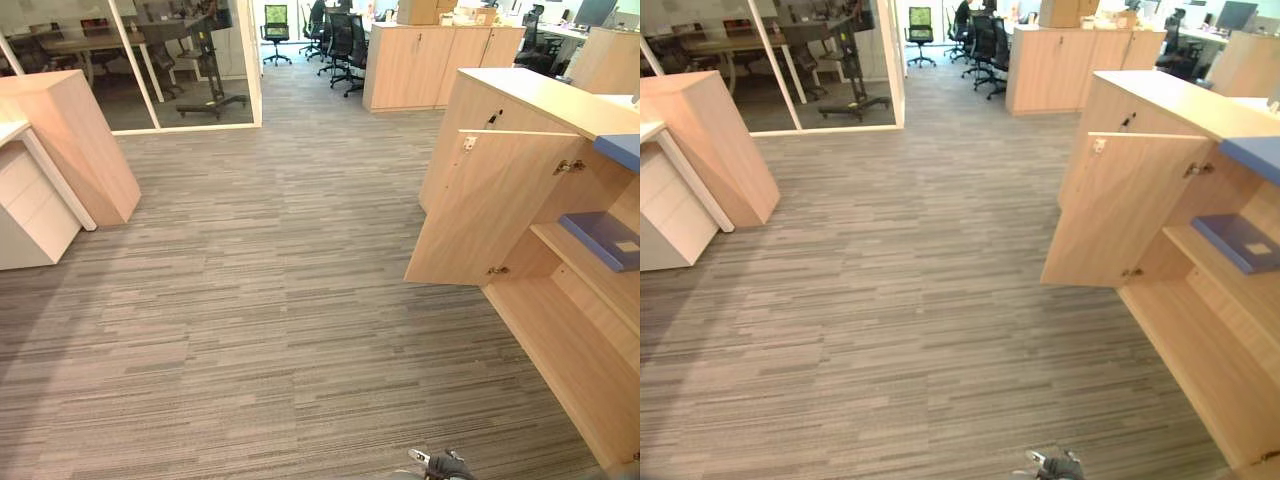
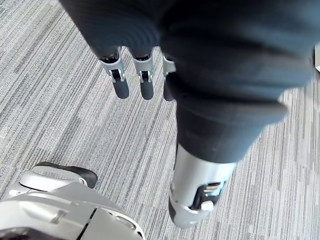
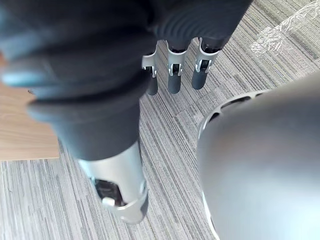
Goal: Walk over to the cabinet, pick up the folder, carry it to the office cabinet, place the folder inside the office cabinet, then close the office cabinet door
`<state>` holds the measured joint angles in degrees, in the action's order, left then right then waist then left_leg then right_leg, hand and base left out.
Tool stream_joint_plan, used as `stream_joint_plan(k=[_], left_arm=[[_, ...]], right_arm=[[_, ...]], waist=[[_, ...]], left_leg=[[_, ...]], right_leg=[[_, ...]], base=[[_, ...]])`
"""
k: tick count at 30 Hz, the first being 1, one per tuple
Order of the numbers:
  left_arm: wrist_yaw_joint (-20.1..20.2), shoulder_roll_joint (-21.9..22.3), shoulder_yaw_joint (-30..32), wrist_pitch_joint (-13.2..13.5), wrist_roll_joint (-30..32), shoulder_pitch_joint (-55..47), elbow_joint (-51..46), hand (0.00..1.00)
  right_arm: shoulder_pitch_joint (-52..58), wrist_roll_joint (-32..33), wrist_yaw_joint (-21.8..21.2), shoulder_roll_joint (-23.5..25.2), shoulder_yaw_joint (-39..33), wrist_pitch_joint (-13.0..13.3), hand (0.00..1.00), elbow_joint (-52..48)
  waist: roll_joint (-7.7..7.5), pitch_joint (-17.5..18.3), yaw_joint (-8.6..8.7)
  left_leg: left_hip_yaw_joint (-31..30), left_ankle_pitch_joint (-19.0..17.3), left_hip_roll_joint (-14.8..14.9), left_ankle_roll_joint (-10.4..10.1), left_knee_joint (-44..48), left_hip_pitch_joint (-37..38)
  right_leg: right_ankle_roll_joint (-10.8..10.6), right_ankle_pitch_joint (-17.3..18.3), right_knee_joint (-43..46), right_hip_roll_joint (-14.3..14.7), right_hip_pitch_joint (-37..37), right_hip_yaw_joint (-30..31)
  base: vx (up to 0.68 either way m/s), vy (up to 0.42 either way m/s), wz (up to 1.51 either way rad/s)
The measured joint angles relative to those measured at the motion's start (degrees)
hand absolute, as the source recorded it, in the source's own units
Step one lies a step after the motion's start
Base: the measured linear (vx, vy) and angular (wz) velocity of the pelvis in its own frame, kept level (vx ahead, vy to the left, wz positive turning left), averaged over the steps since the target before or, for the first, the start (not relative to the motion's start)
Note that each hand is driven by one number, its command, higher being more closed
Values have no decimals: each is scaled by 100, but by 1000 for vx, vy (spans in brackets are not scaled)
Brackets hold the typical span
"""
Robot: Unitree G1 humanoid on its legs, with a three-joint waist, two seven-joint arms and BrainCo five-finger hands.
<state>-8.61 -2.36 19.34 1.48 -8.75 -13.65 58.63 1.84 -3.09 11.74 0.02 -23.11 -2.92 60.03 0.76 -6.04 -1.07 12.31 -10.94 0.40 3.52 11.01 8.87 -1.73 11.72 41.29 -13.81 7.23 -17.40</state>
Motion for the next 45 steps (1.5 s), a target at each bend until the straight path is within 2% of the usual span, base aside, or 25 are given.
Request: stream_joint_plan(k=[1, 3, 4, 5, 7, 9, 15, 17, 18, 19, 20, 21, 22, 24, 27, 28, 29, 30, 31, 33, 35, 37, 40, 43, 45], left_arm=[[-2, 27, 63, 0, 3, 27, -2, 0], [-6, 102, 275, 2, -4, 48, -22, 0], [-14, 138, 372, 5, -7, 48, -37, 0], [-39, 201, 425, 1, -12, 69, -35, 0], [-48, 309, 492, 6, -11, 109, -112, 0], [-48, 356, 540, 7, 0, 157, -238, 0], [-50, 409, 585, 10, 3, 289, -265, 0], [-47, 386, 589, 12, 5, 281, -374, 0], [-45, 357, 622, 6, 8, 275, -481, 0], [-45, 372, 632, 5, 6, 254, -513, 0], [-47, 396, 643, 8, -11, 212, -538, 0], [-49, 376, 652, -2, -20, 191, -535, 0], [-48, 373, 656, -7, -58, 188, -542, 0], [-48, 345, 640, -1, -104, 194, -565, 0], [-47, 361, 634, 5, -114, 221, -600, 0], [-47, 376, 632, 11, -164, 220, -617, 0], [-49, 417, 644, 23, -297, 211, -620, 0], [-54, 428, 653, 23, -363, 197, -619, 0], [-60, 352, 677, 31, -443, 218, -645, 0], [-62, 328, 714, 78, -568, 304, -658, 0], [-59, 339, 763, 69, -611, 331, -644, 0], [-58, 347, 757, 68, -611, 331, -639, 0], [-52, 342, 751, 67, -602, 339, -593, 0], [-45, 309, 635, 70, -561, 355, -402, 0], [-38, 325, 517, 67, -545, 367, -337, 0]], right_arm=[[14, 18, 29, 43, -2, 3, 0, -110], [55, 74, 78, 100, -24, 5, 0, -243], [129, 113, 92, 147, -29, 6, 0, -384], [154, 123, 91, 146, -30, 7, 0, -441], [156, 118, 93, 109, -47, 4, 0, -463], [159, 109, 93, 118, -52, -24, 0, -474], [190, 143, 86, 182, -275, -51, 0, -458], [204, 189, 87, 213, -272, -48, 0, -432], [242, 206, 87, 245, -252, -45, 0, -427], [250, 207, 87, 246, -219, -44, 0, -426], [245, 205, 88, 218, -146, -44, 0, -427], [247, 202, 90, 218, -145, -42, 0, -405], [245, 202, 91, 224, -145, -43, 0, -376], [167, 203, 91, 195, -162, -43, 0, -142], [133, 216, 93, 166, -186, -48, 0, -70], [145, 219, 93, 161, -192, -49, 0, -73], [173, 215, 89, 140, -171, -47, 0, -82], [198, 215, 89, 126, -150, -49, 0, -87], [243, 213, 89, 225, -54, -60, 0, -113], [219, 196, 84, 269, 77, -58, 0, -188], [192, 193, 83, 301, 74, -58, 0, -180], [188, 192, 79, 317, 72, -61, 0, -178], [203, 188, 58, 329, 64, -85, 0, -158], [231, 178, -24, 216, 53, -107, 0, -74], [286, 164, -37, 88, -12, -131, 0, -76]], waist=[[10, -85, 1], [4, -151, 2], [-51, -183, 7], [-12, -194, 18], [84, -192, 22], [75, -196, 0], [85, -152, 21], [59, -121, 17], [-13, -94, 13], [10, -94, 14], [39, -137, -19], [79, -151, -118], [51, -157, -160], [-40, -186, -228], [-66, -241, -260], [-71, -246, -262], [-34, -218, -273], [-29, -192, -311], [-133, -161, -330], [-235, -154, -368], [-277, -121, -459], [-268, -14, -461], [-261, 169, -468], [-212, 359, -458], [-83, 407, -420]], left_leg=[[-3, -55, 88, -59, -13, 72], [-10, -143, 133, -174, -65, 231], [-62, -279, 133, -294, -12, 275], [-145, -359, 201, -354, 39, 313], [-299, -308, 355, -502, -55, 325], [-382, -222, 489, -648, -325, 413], [-492, -220, 789, -768, -315, 591], [-482, -328, 887, -943, 573, 239], [-487, -342, 1013, -971, 1866, -294], [-484, -293, 1121, -962, 2498, -524], [-431, -119, 1422, -904, 3722, -967], [-300, -241, 1647, -738, 4534, -1278], [-287, -333, 1650, -678, 4666, -1417], [-192, -591, 1541, -641, 4387, -1797], [-374, -623, 1070, -613, 2841, -2279], [-569, -464, 902, -712, 2170, -2294], [-932, 111, 744, -825, 1410, -2264], [-952, 521, 664, -819, 1298, -2143], [-797, 491, 509, -745, 1240, -2040], [-681, 237, 479, -677, 1565, -2008], [-805, 46, 419, -632, 2027, -2004], [-931, 32, 370, -613, 2193, -1957], [-883, -14, 327, -548, 2116, -1743], [-857, -42, 183, -527, 1381, -1334], [-904, -57, 84, -500, 703, -956]], right_leg=[[-8, -6, -498, 216, 22, -181], [1, -47, -1196, 337, 57, -356], [115, -397, -1714, 329, 60, -433], [277, -541, -1740, 379, -59, -541], [324, -383, -1786, 501, -118, -770], [374, -208, -1782, 645, -132, -914], [340, 126, -2007, 952, -472, -1112], [327, 123, -2287, 1047, -659, -1100], [351, 83, -2526, 1127, -860, -1046], [387, 47, -2651, 1214, -983, -996], [488, 26, -2854, 1417, -1299, -846], [585, 90, -2914, 1533, -1489, -581], [598, 106, -2936, 1532, -1534, -481], [487, 31, -3020, 1426, -1692, -143], [175, 56, -3206, 952, -1934, 483], [69, 96, -3267, 790, -1994, 605], [-112, 201, -3303, 655, -2087, 770], [-212, 216, -3297, 619, -2128, 840], [-209, 207, -3329, 443, -2169, 947], [-38, -7, -3253, 508, -2083, 1021], [-30, -82, -3249, 404, -2122, 1348], [-50, -324, -3302, 326, -2092, 1641], [-249, -595, -3292, 206, -1883, 2071], [-390, -688, -2914, 64, -1384, 2337], [-395, -685, -2094, 23, -895, 2419]], base=[[107, -104, 2], [125, -156, 5], [214, -233, 15], [256, -255, 20], [262, -230, 35], [256, -246, 27], [180, -134, 15], [205, -72, -4], [214, -59, -21], [233, -30, -43], [265, 30, -75], [272, 62, -88], [282, 103, -105], [224, 129, -99], [278, 295, -105], [221, 304, -62], [327, 410, -60], [430, 484, -57], [371, 371, -39], [301, 250, -41], [283, 228, -76], [227, 187, -88], [143, 145, -104], [120, 148, -101], [68, 126, -51]])
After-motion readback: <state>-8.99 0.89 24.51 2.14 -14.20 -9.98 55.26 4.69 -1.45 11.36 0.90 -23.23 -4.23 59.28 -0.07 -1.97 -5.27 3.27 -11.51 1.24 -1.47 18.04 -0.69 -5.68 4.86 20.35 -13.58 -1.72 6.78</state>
